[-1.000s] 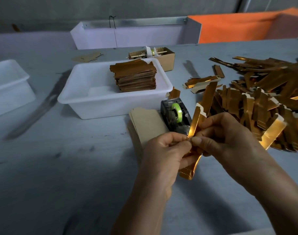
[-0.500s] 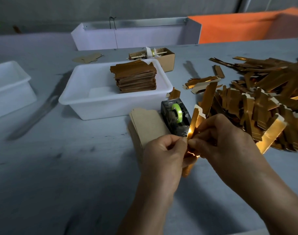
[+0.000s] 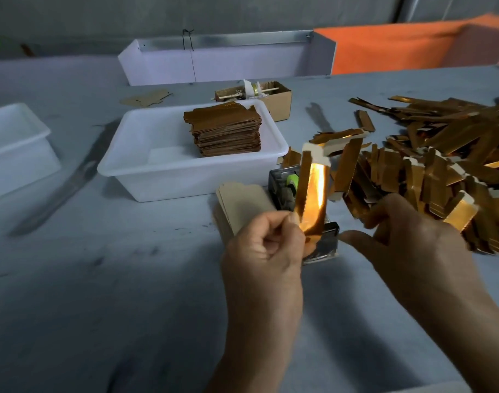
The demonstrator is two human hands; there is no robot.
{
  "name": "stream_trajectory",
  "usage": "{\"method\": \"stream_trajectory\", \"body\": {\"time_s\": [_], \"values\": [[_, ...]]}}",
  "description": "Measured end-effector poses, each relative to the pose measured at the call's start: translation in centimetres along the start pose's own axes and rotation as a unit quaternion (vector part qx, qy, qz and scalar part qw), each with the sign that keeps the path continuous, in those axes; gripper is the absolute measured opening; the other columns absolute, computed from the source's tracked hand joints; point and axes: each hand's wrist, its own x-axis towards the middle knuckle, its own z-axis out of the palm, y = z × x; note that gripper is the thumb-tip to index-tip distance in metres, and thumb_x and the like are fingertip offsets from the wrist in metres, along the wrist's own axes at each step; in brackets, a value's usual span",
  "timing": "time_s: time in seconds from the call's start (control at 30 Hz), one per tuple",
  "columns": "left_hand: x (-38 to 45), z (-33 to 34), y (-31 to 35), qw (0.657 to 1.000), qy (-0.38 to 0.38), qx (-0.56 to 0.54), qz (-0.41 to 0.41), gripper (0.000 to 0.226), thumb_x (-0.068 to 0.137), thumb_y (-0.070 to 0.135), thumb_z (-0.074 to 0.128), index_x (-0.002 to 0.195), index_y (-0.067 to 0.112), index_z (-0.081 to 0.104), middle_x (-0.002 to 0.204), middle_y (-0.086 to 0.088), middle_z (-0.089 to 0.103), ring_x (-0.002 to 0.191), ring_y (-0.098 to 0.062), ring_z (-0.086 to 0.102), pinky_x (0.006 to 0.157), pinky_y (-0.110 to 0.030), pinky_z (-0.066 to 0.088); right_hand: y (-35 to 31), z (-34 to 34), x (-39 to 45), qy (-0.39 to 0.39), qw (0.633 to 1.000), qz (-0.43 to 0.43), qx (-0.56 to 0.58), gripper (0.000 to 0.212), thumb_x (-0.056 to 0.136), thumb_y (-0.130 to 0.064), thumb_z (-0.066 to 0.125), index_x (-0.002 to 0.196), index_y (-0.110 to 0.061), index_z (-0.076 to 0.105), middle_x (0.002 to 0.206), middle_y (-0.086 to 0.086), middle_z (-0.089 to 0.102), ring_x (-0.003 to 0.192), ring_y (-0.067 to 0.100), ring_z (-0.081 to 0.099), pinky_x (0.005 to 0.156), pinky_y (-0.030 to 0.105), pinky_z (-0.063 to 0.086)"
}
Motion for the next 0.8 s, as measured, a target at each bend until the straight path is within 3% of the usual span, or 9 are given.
{"method": "stream_trajectory", "body": {"time_s": [0.07,0.13,0.3,0.43,0.47,0.57,0.63,0.7,0.8], "values": [[0.0,0.0,0.2,1.000,-0.016,0.008,0.002,0.012,0.089,0.018,0.063,0.083,0.025,0.071,0.080,0.009,0.075,0.075,-0.013,0.073,0.066,-0.025,0.059,0.1,-0.3,-0.1,-0.047,0.972,0.040,0.225,0.049,0.061,-0.062,0.050,0.090,-0.023,0.052,0.070,-0.005,0.062,0.065,0.008,0.061,0.058,0.025,0.049],[-0.2,0.3,0.1,0.999,-0.032,0.016,-0.017,0.014,0.090,0.019,0.063,0.080,0.027,0.070,0.079,0.009,0.074,0.075,-0.013,0.073,0.068,-0.028,0.059,-0.4,0.1,-0.4,-0.077,0.935,0.056,0.343,0.055,0.052,-0.067,0.051,0.090,-0.028,0.057,0.080,-0.005,0.066,0.077,0.009,0.063,0.067,0.029,0.051],[-0.6,0.1,-0.4,0.997,-0.053,0.004,-0.064,0.017,0.091,0.016,0.062,0.081,0.026,0.071,0.078,0.008,0.075,0.072,-0.010,0.073,0.062,-0.019,0.058,-1.3,1.7,-0.5,-0.117,0.898,0.068,0.419,0.047,0.051,-0.056,0.062,0.083,-0.022,0.062,0.083,0.006,0.065,0.076,0.011,0.061,0.058,0.014,0.046],[-0.5,-0.1,-0.6,0.994,-0.044,0.009,-0.097,0.014,0.091,0.019,0.062,0.082,0.027,0.068,0.081,0.007,0.075,0.069,-0.012,0.073,0.059,-0.020,0.057,-1.2,2.2,-0.2,-0.128,0.862,0.085,0.483,0.032,0.060,-0.038,0.063,0.077,-0.011,0.063,0.084,0.020,0.062,0.085,0.031,0.060,0.077,0.032,0.051],[-0.6,-0.1,-0.7,0.993,-0.045,0.001,-0.112,0.013,0.092,0.019,0.061,0.083,0.025,0.068,0.081,0.006,0.075,0.068,-0.013,0.073,0.058,-0.020,0.057,-1.2,2.3,-0.2,-0.131,0.858,0.082,0.490,0.026,0.063,-0.035,0.063,0.077,-0.013,0.064,0.082,0.019,0.063,0.084,0.032,0.061,0.077,0.033,0.052],[-0.4,-0.3,-0.5,0.981,-0.054,-0.054,-0.177,0.009,0.091,0.014,0.062,0.092,0.022,0.066,0.085,-0.001,0.075,0.067,-0.017,0.074,0.057,-0.022,0.057,-1.0,2.3,-0.3,-0.145,0.864,0.082,0.475,0.006,0.080,-0.024,0.061,0.083,-0.022,0.065,0.078,0.005,0.070,0.076,0.017,0.067,0.057,0.013,0.050],[0.0,-0.6,-0.5,0.972,-0.058,-0.076,-0.216,0.025,0.087,0.011,0.066,0.103,0.027,0.055,0.088,-0.007,0.074,0.064,-0.018,0.073,0.053,-0.022,0.056,-0.8,2.4,-0.3,-0.156,0.861,0.088,0.477,0.008,0.083,-0.021,0.058,0.087,-0.023,0.065,0.077,-0.003,0.071,0.072,0.006,0.067,0.054,0.004,0.045],[0.3,-0.9,-0.7,0.968,-0.065,-0.071,-0.232,0.038,0.085,0.010,0.068,0.113,0.028,0.049,0.084,-0.005,0.075,0.061,-0.016,0.072,0.051,-0.022,0.055,-0.7,2.3,-0.3,-0.166,0.857,0.092,0.480,0.015,0.077,-0.028,0.057,0.089,-0.024,0.064,0.079,-0.010,0.071,0.073,-0.001,0.066,0.056,0.009,0.047],[0.7,-1.5,-0.5,0.963,-0.114,-0.059,-0.235,0.027,0.088,0.012,0.064,0.113,0.017,0.056,0.081,-0.001,0.075,0.067,-0.015,0.073,0.049,-0.021,0.053,-0.4,2.3,-0.3,-0.164,0.856,0.094,0.482,0.027,0.066,-0.036,0.056,0.090,-0.028,0.064,0.082,-0.016,0.070,0.081,0.006,0.066,0.070,0.019,0.043]]}}
